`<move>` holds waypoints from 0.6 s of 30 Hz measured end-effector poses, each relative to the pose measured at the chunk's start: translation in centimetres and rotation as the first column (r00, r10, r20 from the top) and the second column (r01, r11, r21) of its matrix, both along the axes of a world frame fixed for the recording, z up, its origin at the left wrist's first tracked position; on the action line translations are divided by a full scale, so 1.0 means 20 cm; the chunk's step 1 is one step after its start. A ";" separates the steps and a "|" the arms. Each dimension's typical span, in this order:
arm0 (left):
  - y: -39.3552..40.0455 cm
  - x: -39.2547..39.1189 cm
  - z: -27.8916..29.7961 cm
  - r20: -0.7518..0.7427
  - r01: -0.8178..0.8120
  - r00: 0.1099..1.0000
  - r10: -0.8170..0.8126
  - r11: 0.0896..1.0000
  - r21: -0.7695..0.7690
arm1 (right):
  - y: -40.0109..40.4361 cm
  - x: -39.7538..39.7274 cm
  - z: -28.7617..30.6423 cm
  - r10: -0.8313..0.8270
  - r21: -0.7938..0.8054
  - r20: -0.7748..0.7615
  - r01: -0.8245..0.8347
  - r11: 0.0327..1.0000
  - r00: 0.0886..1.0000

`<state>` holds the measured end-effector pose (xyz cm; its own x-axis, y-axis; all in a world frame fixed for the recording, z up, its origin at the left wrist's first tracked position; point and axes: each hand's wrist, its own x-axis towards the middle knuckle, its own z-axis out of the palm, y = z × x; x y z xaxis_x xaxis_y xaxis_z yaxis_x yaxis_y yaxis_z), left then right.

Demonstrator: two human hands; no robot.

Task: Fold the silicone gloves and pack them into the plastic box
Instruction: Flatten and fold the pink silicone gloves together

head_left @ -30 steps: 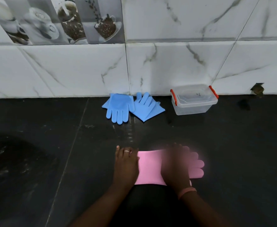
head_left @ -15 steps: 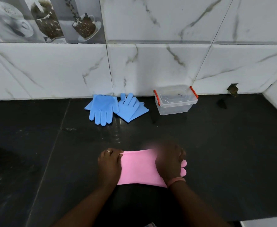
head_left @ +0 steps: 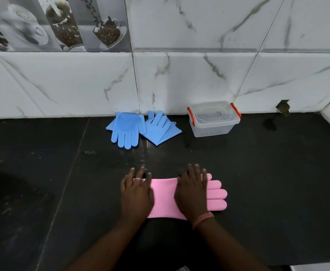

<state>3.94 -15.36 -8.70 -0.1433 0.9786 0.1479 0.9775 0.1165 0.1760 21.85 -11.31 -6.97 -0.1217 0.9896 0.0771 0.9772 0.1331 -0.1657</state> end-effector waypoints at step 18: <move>-0.01 0.00 0.07 0.180 -0.202 0.952 0.246 0.951 -0.233 | -0.06 -0.09 -0.15 0.012 -0.044 -0.140 -0.018 0.999 0.990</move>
<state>4.02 -15.57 -7.21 -0.3675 0.9233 -0.1120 0.8673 0.3836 0.3173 20.04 -12.42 -9.99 -0.1275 0.9906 0.0495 0.9419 0.1365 -0.3069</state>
